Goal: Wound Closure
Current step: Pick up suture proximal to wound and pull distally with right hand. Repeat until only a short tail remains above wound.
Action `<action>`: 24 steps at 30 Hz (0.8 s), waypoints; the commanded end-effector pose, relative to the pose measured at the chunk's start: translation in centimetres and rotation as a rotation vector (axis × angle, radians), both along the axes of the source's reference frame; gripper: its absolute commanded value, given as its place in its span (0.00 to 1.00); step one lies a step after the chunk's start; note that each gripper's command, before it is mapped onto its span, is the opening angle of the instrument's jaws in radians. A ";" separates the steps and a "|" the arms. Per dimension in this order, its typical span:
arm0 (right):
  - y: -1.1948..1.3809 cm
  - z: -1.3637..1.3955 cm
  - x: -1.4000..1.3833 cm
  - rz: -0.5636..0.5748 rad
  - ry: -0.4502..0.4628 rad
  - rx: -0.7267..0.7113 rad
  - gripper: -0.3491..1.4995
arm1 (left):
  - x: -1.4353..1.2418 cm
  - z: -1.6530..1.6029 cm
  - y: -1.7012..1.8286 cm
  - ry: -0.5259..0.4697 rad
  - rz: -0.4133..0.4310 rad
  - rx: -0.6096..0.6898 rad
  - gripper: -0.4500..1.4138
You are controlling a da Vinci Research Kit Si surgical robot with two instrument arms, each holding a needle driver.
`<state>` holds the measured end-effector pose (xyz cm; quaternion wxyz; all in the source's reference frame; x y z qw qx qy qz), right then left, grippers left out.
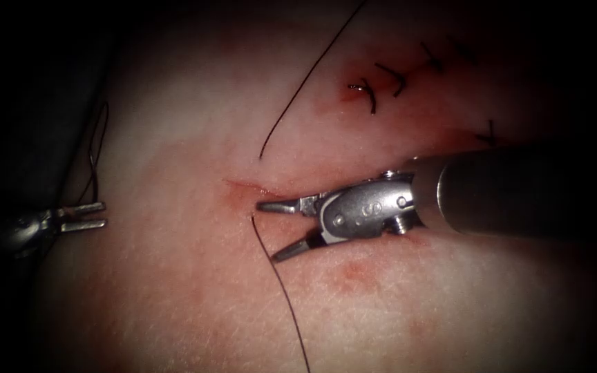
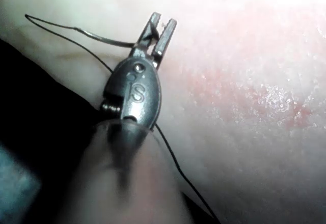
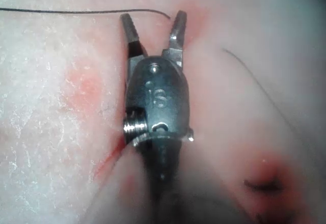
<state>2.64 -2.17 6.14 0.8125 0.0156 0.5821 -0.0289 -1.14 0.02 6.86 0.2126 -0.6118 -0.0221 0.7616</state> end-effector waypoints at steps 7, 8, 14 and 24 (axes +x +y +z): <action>-0.07 0.15 0.24 0.003 -0.007 -0.009 0.80 | -0.04 0.08 -0.03 -0.002 0.002 0.001 0.00; -0.07 0.15 0.24 0.003 -0.007 -0.009 0.77 | -0.04 0.08 -0.03 -0.002 0.002 0.001 0.00; -0.09 0.14 0.23 0.014 -0.032 0.065 0.00 | -0.04 0.08 -0.03 -0.002 0.002 0.001 0.00; -0.31 -0.04 0.17 0.043 -0.080 0.062 0.00 | -0.05 0.08 -0.03 -0.002 0.001 0.001 0.00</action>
